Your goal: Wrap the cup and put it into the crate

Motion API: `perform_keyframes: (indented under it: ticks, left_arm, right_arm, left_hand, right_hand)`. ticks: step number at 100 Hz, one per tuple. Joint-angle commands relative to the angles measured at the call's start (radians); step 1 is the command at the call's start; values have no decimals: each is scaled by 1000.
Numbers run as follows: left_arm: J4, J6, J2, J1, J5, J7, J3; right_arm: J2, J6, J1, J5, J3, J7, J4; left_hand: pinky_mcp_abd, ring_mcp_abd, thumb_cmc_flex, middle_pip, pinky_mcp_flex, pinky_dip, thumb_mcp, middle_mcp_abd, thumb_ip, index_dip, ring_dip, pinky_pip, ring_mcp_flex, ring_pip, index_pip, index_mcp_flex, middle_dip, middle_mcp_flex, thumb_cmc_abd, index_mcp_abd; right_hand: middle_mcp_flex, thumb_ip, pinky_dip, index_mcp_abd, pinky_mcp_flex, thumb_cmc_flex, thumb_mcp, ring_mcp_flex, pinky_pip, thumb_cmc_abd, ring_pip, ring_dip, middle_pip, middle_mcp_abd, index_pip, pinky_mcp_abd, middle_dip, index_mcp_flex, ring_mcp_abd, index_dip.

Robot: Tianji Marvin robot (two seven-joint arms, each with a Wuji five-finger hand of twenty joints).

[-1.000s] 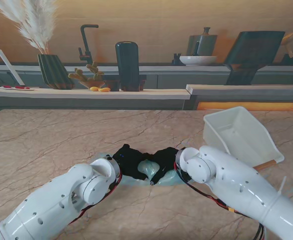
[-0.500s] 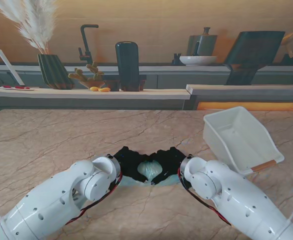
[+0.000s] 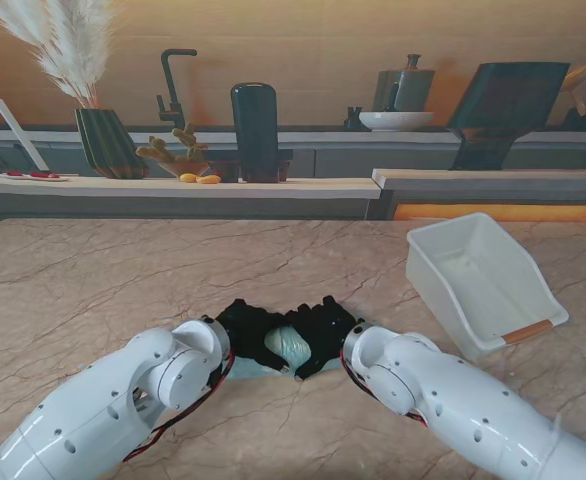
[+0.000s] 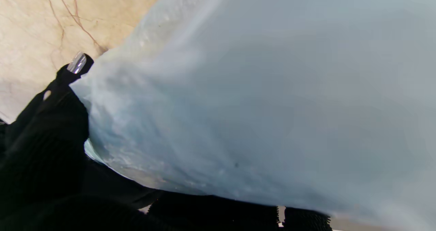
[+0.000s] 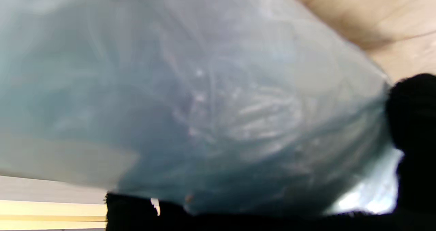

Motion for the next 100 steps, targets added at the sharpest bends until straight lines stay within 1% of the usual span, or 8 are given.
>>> perform_keyframes:
  ticks: [1, 17, 34, 41, 49, 72, 89, 100]
  left_arm:
    - [16, -24, 8, 66, -3, -1, -18]
    - [-42, -67, -12, 195, 16, 136, -163]
    - [-102, -136, -35, 327, 56, 323, -294]
    - [-129, -165, -40, 372, 67, 372, -339]
    - [-157, -197, -48, 423, 68, 430, -390]
    - [-223, -254, -71, 561, 63, 587, -526]
    - [-227, -260, -86, 621, 104, 727, -588]
    - [-223, -263, -93, 637, 100, 767, -608]
  right_arm:
    - [-32, 5, -4, 19, -31, 31, 66]
    - [-44, 16, 74, 73, -138, 39, 131]
    - [-64, 8, 134, 135, -208, 37, 201]
    - [-75, -20, 144, 171, -209, 29, 230]
    - [-81, -40, 142, 191, -196, 24, 240]
    - [-67, -114, 78, 152, -52, -11, 174]
    - [-60, -157, 12, 143, 87, -6, 88]
    - [-59, -190, -20, 134, 160, -21, 45]
  left_hand:
    - [11, 8, 46, -37, -24, -4, 10, -9, 36, -34, -9, -14, -39, -27, 47, 76, -22, -58, 51, -88]
    - [25, 14, 25, -65, -32, -9, -44, 4, 43, -92, -21, -52, -72, -51, -40, 26, -35, -114, 55, -80]
    - [40, 20, 29, -70, -18, -4, -48, 9, 42, -100, -20, -56, -59, -51, -44, 51, -39, -99, 48, -87]
    - [42, 20, 28, -73, -14, -2, -50, 8, 41, -101, -20, -57, -55, -51, -44, 55, -40, -95, 51, -92]
    - [45, 21, 30, -75, -8, 0, -52, 11, 41, -101, -21, -57, -51, -52, -40, 67, -40, -88, 53, -92]
    - [48, 28, 53, -86, 3, 3, -67, 19, 39, -101, -25, -59, -43, -57, -38, 97, -45, -68, 60, -101]
    - [55, 31, 63, -90, 10, 6, -79, 21, 39, -98, -25, -56, -34, -57, -35, 114, -45, -52, 60, -107]
    - [55, 29, 68, -94, 10, 8, -87, 20, 40, -96, -26, -55, -34, -59, -34, 121, -46, -49, 60, -110]
  right_hand:
    - [4, 44, 30, -95, 21, 216, 85, 37, 21, -7, 51, 21, 43, 18, -2, 33, 9, 39, 10, 22]
    - [100, 84, 28, -121, 97, 295, 144, 143, 190, -34, 259, 93, 118, 11, 60, 16, 23, 125, -11, 43]
    - [323, 83, -2, -239, 200, 435, 304, 324, 639, -28, 421, 133, 181, -36, 297, -75, 42, 332, -38, 34]
    - [507, -8, -41, -350, 294, 536, 404, 458, 774, -102, 505, 150, 198, -77, 576, -101, 36, 407, -59, -129]
    - [616, -28, -33, -447, 377, 592, 491, 545, 864, -156, 616, 187, 257, -102, 742, -121, 85, 479, -76, -118]
    - [615, 29, -33, -479, 504, 569, 579, 595, 933, -185, 690, 187, 321, -110, 803, -157, 117, 488, -109, -93]
    - [609, 128, -80, -465, 649, 550, 623, 682, 880, -209, 637, 140, 357, -87, 793, -144, 143, 498, -148, -52]
    - [616, 148, -90, -454, 681, 559, 643, 703, 838, -224, 578, 121, 345, -82, 777, -132, 134, 513, -143, -50]
